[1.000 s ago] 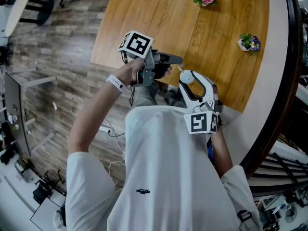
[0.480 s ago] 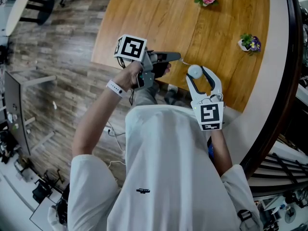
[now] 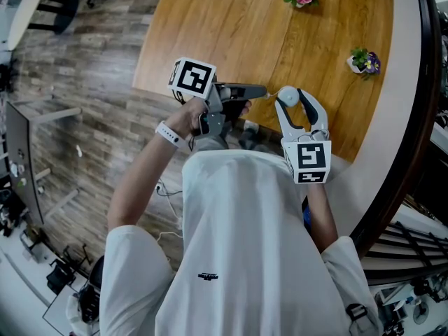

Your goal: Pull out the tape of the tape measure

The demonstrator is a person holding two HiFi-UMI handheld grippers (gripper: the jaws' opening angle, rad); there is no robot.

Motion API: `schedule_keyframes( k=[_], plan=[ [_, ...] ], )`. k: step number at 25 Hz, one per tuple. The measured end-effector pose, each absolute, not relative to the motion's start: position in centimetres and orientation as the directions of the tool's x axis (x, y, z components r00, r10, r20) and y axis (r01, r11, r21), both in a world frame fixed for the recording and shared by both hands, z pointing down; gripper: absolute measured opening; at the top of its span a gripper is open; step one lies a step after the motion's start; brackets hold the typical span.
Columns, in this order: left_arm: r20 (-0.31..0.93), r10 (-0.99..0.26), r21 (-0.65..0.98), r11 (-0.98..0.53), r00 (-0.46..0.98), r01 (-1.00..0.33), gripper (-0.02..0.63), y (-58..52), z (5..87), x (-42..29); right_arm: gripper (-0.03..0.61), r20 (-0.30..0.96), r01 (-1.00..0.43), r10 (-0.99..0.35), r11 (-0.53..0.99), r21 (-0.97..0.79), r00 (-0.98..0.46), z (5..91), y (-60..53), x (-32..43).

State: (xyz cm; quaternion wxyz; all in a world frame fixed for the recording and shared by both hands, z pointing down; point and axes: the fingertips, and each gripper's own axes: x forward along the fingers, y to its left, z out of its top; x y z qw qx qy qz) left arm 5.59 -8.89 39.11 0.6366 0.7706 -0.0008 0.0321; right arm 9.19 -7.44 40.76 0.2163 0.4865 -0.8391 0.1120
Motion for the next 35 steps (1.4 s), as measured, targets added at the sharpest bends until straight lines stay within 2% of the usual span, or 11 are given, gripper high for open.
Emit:
schedule_keyframes(
  k=[4, 9, 15, 20, 23, 25, 28, 31, 35],
  plan=[
    [0.01, 0.019, 0.988, -0.153, 1.0, -0.007, 0.026, -8.8, 39.2, 5.6, 0.218, 0.456, -0.86, -0.773, 0.51, 0.03, -0.442, 40.3, -7.5, 9.0],
    [-0.041, -0.018, 0.993, -0.114, 0.999, 0.038, 0.117, -9.2, 39.3, 5.1, 0.218, 0.415, -0.845, -0.783, 0.531, 0.059, -0.463, 39.0, -7.7, 8.7],
    [-0.102, -0.017, 0.991, -0.093, 0.995, 0.1, 0.17, -9.0, 39.1, 5.4, 0.218, 0.388, -0.831, -0.783, 0.552, 0.07, -0.487, 38.0, -7.6, 8.4],
    [-0.111, -0.002, 0.976, -0.187, 0.994, 0.108, 0.198, -8.6, 38.2, 6.0, 0.218, 0.377, -0.832, -0.779, 0.553, 0.038, -0.501, 37.7, -7.6, 8.5],
    [0.005, 0.009, 0.963, -0.269, 1.0, -0.003, 0.199, -8.0, 39.3, 6.0, 0.218, 0.364, -0.832, -0.778, 0.555, 0.016, -0.512, 37.3, -7.5, 8.7],
    [0.137, -0.008, 0.9, -0.417, 0.991, -0.127, 0.199, -8.4, 40.3, 5.6, 0.218, 0.357, -0.831, -0.776, 0.556, -0.002, -0.52, 37.1, -7.4, 8.7],
    [0.262, -0.051, 0.734, -0.638, 0.964, -0.233, 0.199, -8.7, 40.9, 5.5, 0.218, 0.352, -0.828, -0.769, 0.56, -0.03, -0.533, 36.9, -7.3, 8.6],
    [0.388, -0.109, 0.518, -0.795, 0.915, -0.315, 0.204, -8.4, 41.4, 5.5, 0.218, 0.348, -0.824, -0.761, 0.564, -0.065, -0.548, 36.8, -7.3, 8.7],
    [0.419, -0.181, 0.338, -0.878, 0.89, -0.338, 0.184, -8.2, 41.1, 5.6, 0.218, 0.356, -0.817, -0.749, 0.571, -0.08, -0.558, 36.9, -7.1, 8.5]
  ],
)
